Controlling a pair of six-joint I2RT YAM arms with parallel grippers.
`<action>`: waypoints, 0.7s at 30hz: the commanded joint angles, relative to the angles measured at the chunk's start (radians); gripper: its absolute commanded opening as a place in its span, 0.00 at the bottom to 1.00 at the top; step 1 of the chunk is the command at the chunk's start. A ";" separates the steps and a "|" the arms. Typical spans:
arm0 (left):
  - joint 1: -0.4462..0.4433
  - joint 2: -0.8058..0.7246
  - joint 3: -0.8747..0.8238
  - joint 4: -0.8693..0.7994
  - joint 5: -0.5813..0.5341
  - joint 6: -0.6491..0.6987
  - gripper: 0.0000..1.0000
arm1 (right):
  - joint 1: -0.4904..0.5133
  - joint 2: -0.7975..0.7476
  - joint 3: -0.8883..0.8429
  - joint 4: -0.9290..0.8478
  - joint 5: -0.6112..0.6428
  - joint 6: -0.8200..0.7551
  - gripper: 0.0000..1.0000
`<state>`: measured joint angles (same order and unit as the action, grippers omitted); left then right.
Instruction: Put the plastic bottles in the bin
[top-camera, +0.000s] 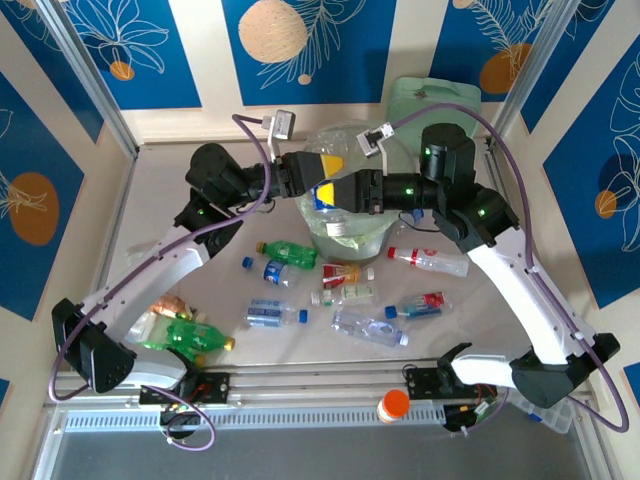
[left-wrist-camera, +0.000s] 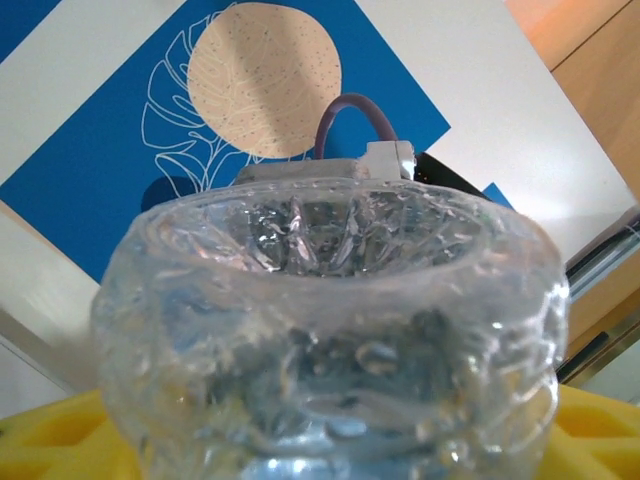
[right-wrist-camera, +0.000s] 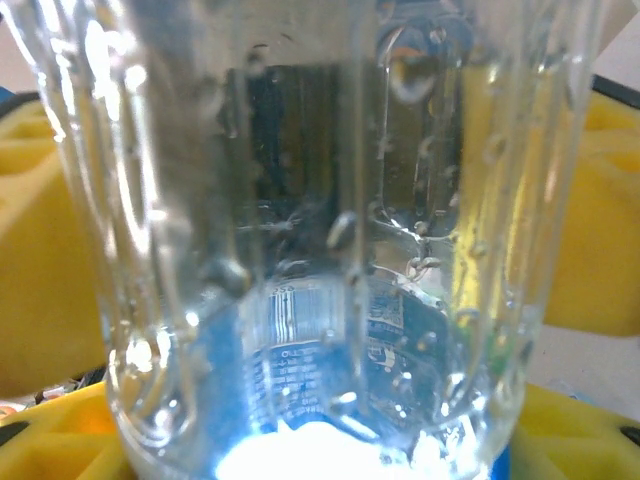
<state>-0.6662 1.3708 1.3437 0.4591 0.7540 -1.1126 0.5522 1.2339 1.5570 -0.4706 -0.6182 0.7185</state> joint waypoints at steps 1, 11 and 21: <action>-0.008 -0.041 0.055 -0.125 -0.075 0.113 0.78 | -0.024 -0.026 0.002 0.001 -0.011 -0.013 0.49; 0.001 -0.242 0.179 -0.838 -0.744 0.546 0.85 | -0.195 0.082 0.116 -0.281 0.233 -0.089 0.40; 0.002 -0.351 0.143 -1.283 -1.089 0.580 0.81 | -0.131 0.434 0.463 -0.743 0.860 -0.251 0.39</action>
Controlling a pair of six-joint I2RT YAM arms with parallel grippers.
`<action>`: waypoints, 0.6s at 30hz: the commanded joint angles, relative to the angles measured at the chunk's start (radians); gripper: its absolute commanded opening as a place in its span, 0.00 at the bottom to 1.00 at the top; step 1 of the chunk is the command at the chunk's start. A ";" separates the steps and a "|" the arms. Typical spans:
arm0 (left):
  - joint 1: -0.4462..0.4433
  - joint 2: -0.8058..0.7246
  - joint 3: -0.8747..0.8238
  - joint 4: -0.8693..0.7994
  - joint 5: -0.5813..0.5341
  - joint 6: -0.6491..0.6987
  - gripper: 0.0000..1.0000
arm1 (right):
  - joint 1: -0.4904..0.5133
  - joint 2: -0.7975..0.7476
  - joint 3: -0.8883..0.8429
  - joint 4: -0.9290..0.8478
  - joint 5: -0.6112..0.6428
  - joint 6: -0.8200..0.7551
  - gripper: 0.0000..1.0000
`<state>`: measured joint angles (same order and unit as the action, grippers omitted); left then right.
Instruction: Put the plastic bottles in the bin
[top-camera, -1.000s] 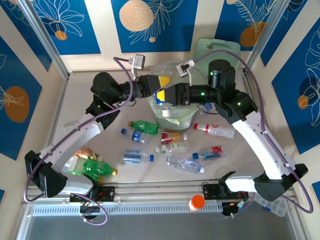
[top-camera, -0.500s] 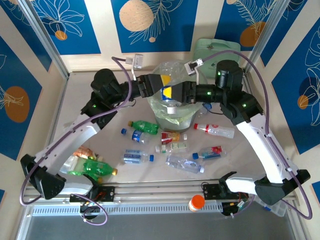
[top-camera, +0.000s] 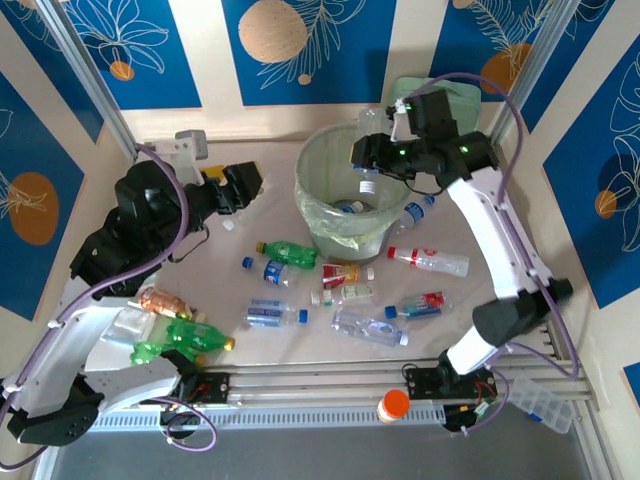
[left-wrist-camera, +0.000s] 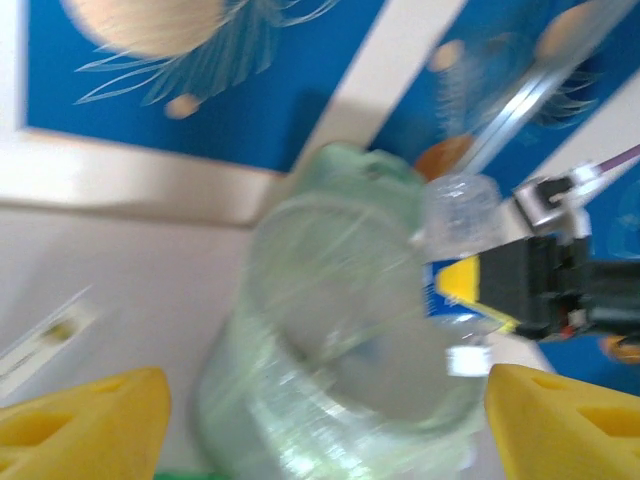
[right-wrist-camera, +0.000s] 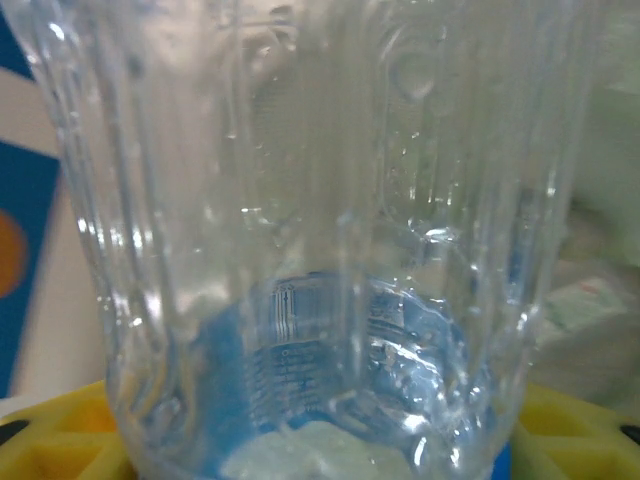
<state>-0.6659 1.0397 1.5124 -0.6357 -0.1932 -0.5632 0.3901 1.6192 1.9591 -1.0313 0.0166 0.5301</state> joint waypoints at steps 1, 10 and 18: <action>0.002 -0.034 -0.044 -0.183 -0.131 0.032 0.81 | 0.044 0.081 0.085 -0.209 0.259 -0.073 0.39; 0.002 -0.097 -0.110 -0.181 -0.138 0.054 0.82 | 0.072 0.371 0.337 -0.455 0.341 -0.071 0.46; 0.002 -0.154 -0.201 -0.145 -0.099 0.037 0.83 | 0.073 0.536 0.403 -0.486 0.319 -0.035 0.50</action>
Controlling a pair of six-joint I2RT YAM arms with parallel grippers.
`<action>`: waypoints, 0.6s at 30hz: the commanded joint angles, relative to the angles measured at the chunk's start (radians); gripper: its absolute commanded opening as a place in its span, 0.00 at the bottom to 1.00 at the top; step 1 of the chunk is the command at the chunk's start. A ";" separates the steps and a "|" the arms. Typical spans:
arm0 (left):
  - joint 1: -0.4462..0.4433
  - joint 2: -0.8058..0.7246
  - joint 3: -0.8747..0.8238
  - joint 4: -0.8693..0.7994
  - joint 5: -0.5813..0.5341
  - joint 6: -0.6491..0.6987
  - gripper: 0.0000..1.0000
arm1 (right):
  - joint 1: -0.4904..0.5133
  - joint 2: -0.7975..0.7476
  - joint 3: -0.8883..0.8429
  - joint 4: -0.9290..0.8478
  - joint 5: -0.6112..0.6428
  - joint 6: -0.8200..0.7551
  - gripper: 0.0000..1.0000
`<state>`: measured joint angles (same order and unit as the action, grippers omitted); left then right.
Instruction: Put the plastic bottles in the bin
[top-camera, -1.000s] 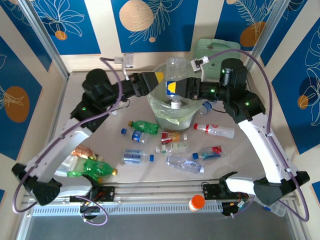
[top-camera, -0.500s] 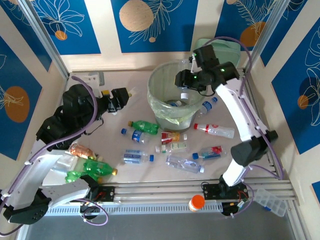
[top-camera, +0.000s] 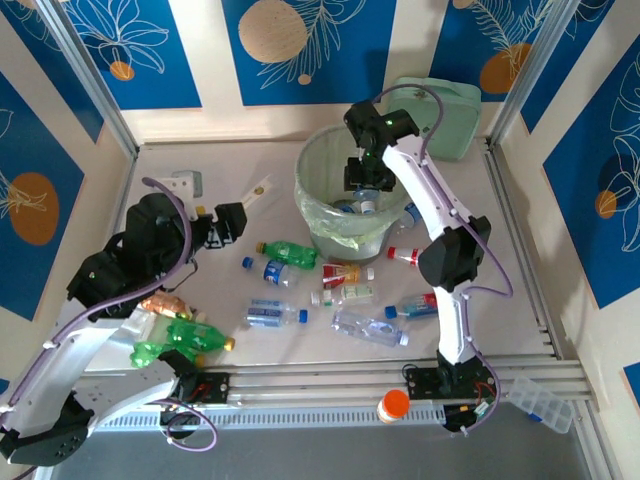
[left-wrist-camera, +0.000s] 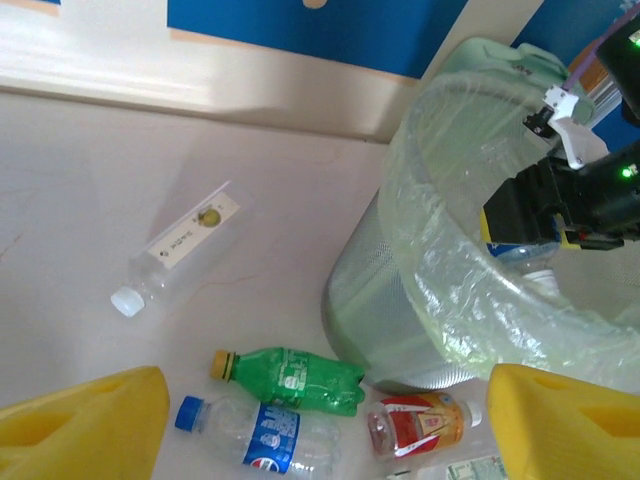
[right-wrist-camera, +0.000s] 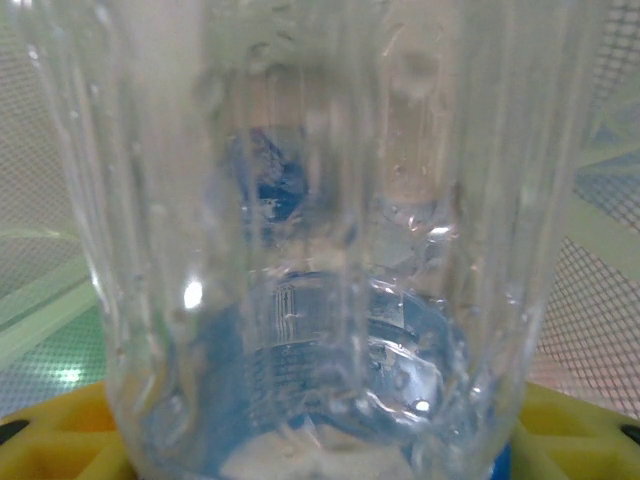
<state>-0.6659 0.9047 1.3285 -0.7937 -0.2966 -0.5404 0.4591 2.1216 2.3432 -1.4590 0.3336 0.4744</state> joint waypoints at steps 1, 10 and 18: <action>0.002 -0.024 -0.020 0.011 0.002 0.017 0.83 | 0.002 0.043 0.000 -0.055 -0.011 0.027 0.50; 0.002 -0.056 -0.028 -0.030 -0.023 0.037 0.84 | -0.013 0.058 -0.084 0.001 -0.012 0.009 0.64; 0.002 -0.047 -0.043 -0.009 -0.016 0.031 0.84 | -0.030 0.016 -0.066 0.002 0.001 0.013 0.78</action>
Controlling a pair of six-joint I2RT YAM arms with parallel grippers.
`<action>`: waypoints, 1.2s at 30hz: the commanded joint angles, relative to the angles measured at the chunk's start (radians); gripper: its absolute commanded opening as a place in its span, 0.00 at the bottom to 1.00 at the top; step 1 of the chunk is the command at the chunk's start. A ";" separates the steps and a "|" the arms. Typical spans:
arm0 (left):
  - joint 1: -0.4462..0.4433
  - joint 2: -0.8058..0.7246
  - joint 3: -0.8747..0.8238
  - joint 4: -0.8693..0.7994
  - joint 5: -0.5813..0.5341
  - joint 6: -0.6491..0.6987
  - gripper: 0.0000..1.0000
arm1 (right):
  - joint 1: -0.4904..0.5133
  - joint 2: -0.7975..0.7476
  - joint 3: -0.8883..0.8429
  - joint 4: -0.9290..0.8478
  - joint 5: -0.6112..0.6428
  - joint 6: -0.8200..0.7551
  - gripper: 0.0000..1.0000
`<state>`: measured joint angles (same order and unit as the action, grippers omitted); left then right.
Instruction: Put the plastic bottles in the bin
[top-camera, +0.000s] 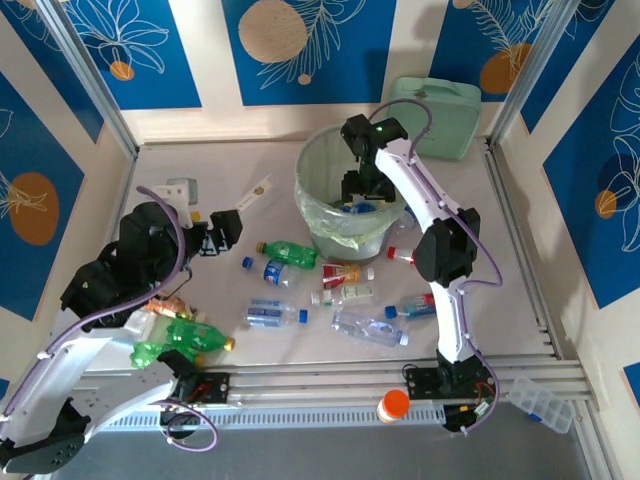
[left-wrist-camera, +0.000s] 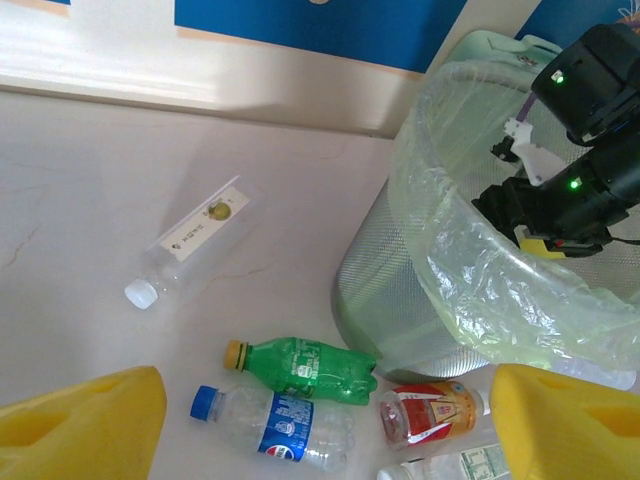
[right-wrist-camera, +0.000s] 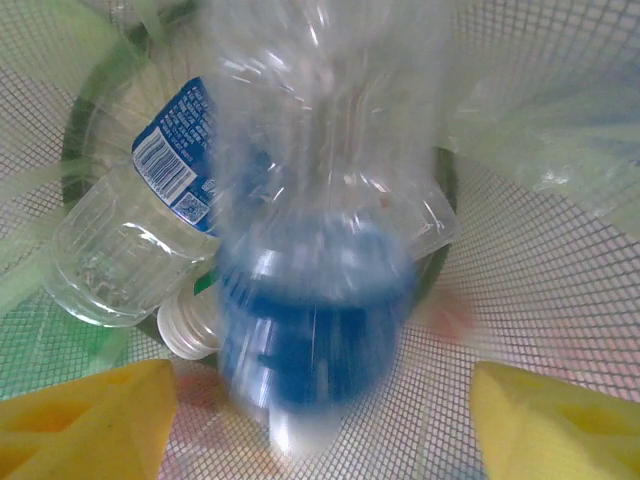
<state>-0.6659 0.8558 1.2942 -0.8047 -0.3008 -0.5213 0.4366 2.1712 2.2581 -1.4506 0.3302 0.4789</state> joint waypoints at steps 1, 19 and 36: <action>0.003 0.005 -0.007 0.005 -0.012 0.010 0.84 | -0.006 -0.039 0.034 -0.007 0.007 0.010 0.78; 0.004 0.055 -0.015 -0.140 -0.087 -0.298 0.83 | 0.196 -0.646 -0.259 0.337 0.005 -0.022 0.73; 0.066 0.121 -0.137 -0.421 0.018 -0.820 0.79 | 0.241 -1.250 -0.813 0.356 -0.121 -0.008 0.69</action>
<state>-0.6094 0.9565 1.2053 -1.2190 -0.3805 -1.2678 0.6750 0.9558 1.4731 -1.0618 0.2276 0.4709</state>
